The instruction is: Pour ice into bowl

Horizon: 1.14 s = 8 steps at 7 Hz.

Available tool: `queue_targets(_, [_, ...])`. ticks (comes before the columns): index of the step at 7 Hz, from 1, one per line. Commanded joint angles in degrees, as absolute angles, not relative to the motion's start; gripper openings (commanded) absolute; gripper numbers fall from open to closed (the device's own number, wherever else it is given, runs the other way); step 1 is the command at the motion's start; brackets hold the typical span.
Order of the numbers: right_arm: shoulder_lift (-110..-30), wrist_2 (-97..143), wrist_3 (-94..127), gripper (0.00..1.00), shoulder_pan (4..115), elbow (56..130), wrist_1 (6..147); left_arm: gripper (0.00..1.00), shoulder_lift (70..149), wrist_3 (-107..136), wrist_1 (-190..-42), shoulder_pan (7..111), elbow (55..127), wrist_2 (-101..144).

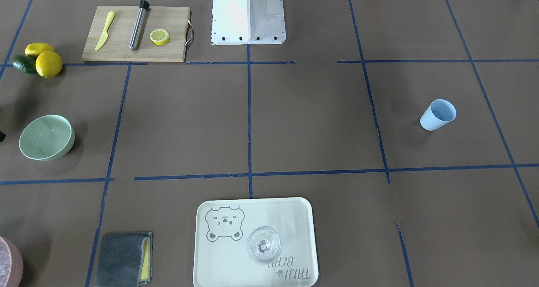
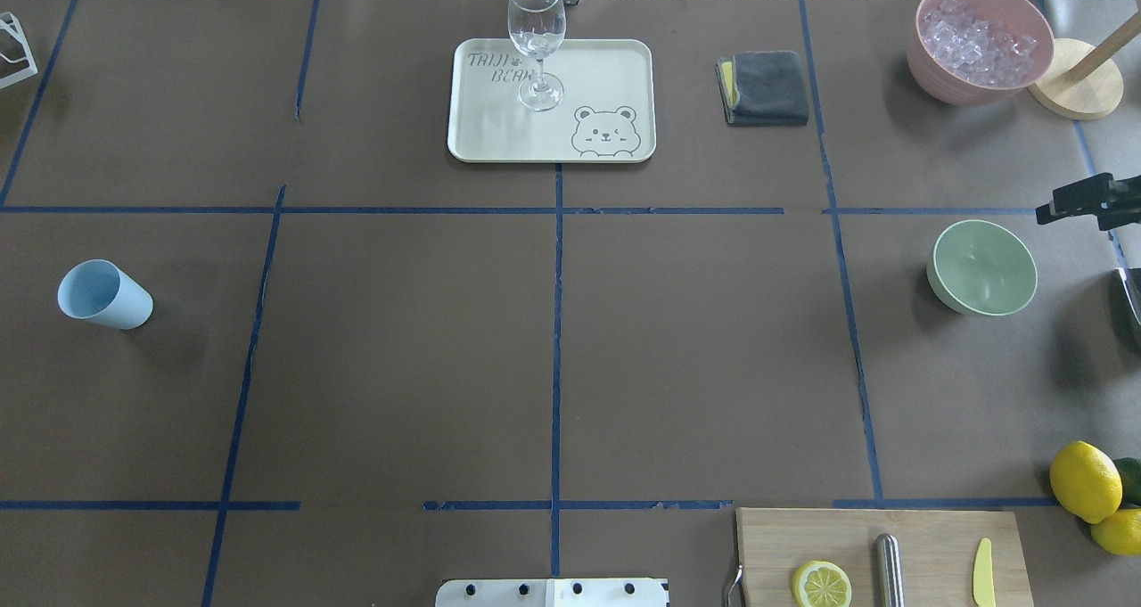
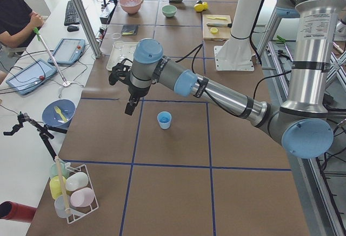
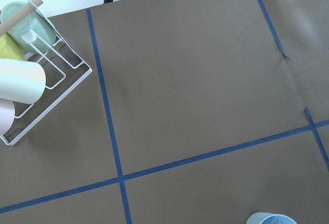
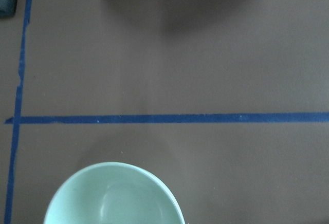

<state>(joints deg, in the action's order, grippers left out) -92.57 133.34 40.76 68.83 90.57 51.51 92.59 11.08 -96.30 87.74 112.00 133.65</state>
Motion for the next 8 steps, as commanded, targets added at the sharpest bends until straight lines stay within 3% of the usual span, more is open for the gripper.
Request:
queue_targets(1, [-96.15,129.81,43.23,1.00,64.60,90.35,45.45,1.00,89.15,20.79,-100.07,81.94,118.54,128.16])
queue_targets(3, [-97.21,129.81,43.42,0.97,63.72,88.95,45.44,1.00,81.86,30.63,-116.11,77.02,118.65,124.05])
queue_targets(4, [-97.29,129.73,43.42,0.69,63.20,88.77,45.53,1.00,78.61,32.07,-122.11,75.60,118.39,122.36])
queue_targets(5, [-97.21,129.55,43.50,0.66,62.58,88.42,45.44,1.00,76.40,34.43,-126.87,74.37,118.13,121.13])
queue_targets(8, [-94.75,129.55,48.07,0.71,60.56,88.59,45.44,1.00,74.88,34.72,-132.17,73.39,116.03,119.18])
